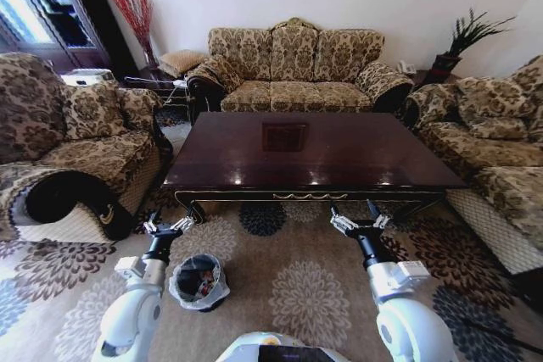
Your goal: Move to the front of the table and place the trash on the table into the trash bin.
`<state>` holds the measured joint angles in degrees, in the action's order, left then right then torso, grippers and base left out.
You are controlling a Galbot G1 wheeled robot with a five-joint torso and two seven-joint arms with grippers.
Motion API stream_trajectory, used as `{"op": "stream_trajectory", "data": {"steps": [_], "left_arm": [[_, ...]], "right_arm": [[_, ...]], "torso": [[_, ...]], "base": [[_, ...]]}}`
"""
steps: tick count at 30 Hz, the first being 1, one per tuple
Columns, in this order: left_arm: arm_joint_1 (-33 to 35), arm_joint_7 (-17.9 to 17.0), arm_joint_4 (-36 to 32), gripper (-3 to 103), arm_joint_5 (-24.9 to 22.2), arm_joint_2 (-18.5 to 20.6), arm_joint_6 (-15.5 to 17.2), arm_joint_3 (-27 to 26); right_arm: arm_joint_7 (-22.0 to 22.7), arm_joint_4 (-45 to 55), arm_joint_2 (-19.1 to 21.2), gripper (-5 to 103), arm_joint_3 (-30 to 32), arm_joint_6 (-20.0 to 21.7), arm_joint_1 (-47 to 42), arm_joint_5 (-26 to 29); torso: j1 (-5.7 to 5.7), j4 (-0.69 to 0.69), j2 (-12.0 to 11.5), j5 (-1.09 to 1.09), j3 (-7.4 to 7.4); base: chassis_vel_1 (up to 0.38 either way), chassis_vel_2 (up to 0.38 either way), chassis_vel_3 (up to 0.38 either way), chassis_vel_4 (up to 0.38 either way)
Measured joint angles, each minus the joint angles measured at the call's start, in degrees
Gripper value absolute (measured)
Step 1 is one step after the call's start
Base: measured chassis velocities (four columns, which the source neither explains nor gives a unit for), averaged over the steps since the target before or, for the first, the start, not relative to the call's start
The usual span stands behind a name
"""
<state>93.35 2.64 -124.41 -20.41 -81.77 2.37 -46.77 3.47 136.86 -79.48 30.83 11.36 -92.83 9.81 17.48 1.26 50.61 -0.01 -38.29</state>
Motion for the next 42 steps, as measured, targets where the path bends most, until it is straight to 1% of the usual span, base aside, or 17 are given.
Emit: {"op": "stream_trajectory", "data": {"steps": [7, 11, 17, 22, 25, 27, 29, 31, 33, 34, 36, 42], "left_arm": [[-0.1, -0.3, 0.5, 100, 1.2, -0.9, -0.7, -0.1], [-0.5, -0.4, 1.1, 100, 2.8, -1.4, -1.5, -0.1], [-0.3, -0.5, 1.4, 100, 2.9, -1.7, -2.4, 0.0], [0.0, -0.2, 1.4, 100, 2.2, -2.1, -3.2, 0.4], [0.4, -0.2, 0.6, 100, 1.7, -2.5, -3.2, 0.8], [0.9, -0.2, -0.2, 100, 0.4, -2.8, -3.0, 1.0], [1.0, -0.3, -0.2, 100, 0.1, -2.8, -3.2, 1.0], [1.4, -0.3, -0.3, 100, -0.5, -2.6, -3.4, 1.0], [1.6, -0.3, -0.5, 100, -1.0, -2.3, -3.4, 1.0], [1.9, -0.3, -0.8, 100, -1.6, -1.9, -3.4, 1.0], [2.3, -0.2, -1.5, 100, -2.1, -1.6, -3.1, 1.0], [2.6, -0.5, -2.7, 100, -2.2, -1.2, -2.0, 1.7]], "right_arm": [[0.2, -0.6, 0.6, 100, -1.0, 0.2, 0.4, -0.2], [0.5, -0.8, 0.3, 100, -2.0, 0.2, 0.4, -0.8], [1.0, -1.0, 0.7, 100, -2.0, 0.0, 0.6, -1.0], [1.2, -1.4, 1.0, 100, -2.0, -0.4, 0.8, -1.9], [1.1, -1.5, 1.1, 100, -2.3, -0.4, 0.8, -2.4], [1.1, -1.6, 1.1, 100, -2.7, -0.4, 0.7, -3.0], [1.1, -1.6, 1.1, 100, -2.8, -0.4, 0.7, -3.2], [1.1, -1.3, 0.9, 100, -3.0, 0.0, 0.6, -3.3], [1.1, -1.2, 0.8, 100, -3.1, 0.5, 0.6, -3.4], [1.1, -0.9, 0.7, 100, -3.1, 0.9, 0.4, -3.4], [1.1, -0.6, 0.6, 100, -3.1, 1.1, 0.1, -3.4], [0.9, 0.1, -0.3, 100, -3.1, 1.1, -0.6, -3.5]], "torso": [[0.0, 0.0, 0.0, 0.0, 0.0], [0.0, 0.0, 0.0, -0.01, 0.0], [0.0, 0.0, 0.0, 0.02, 0.0], [0.0, -0.02, 0.0, 0.01, 0.0], [0.0, -0.01, 0.0, 0.06, 0.0], [-0.01, -0.02, 0.0, 0.04, 0.0], [-0.01, -0.01, 0.0, 0.03, 0.0], [0.0, 0.0, 0.0, -0.04, 0.0], [0.0, 0.01, 0.0, -0.03, 0.0], [0.01, 0.01, 0.0, 0.0, 0.0], [0.01, 0.0, 0.0, -0.02, 0.0], [0.01, -0.01, 0.0, 0.01, 0.0]], "base": [[-0.029, -0.03, 0.039, 0.039], [-0.13, -0.129, 0.186, 0.159], [-0.225, -0.219, 0.257, 0.245], [-0.247, -0.257, 0.225, 0.253], [-0.099, -0.146, 0.131, 0.093], [-0.007, -0.028, 0.026, 0.033], [0.0, 0.0, 0.0, 0.0], [0.0, 0.0, 0.0, 0.0], [0.074, 0.058, -0.018, -0.029], [0.074, 0.059, -0.012, -0.031], [0.013, 0.029, -0.006, -0.018], [0.0, 0.0, 0.0, 0.0]]}}
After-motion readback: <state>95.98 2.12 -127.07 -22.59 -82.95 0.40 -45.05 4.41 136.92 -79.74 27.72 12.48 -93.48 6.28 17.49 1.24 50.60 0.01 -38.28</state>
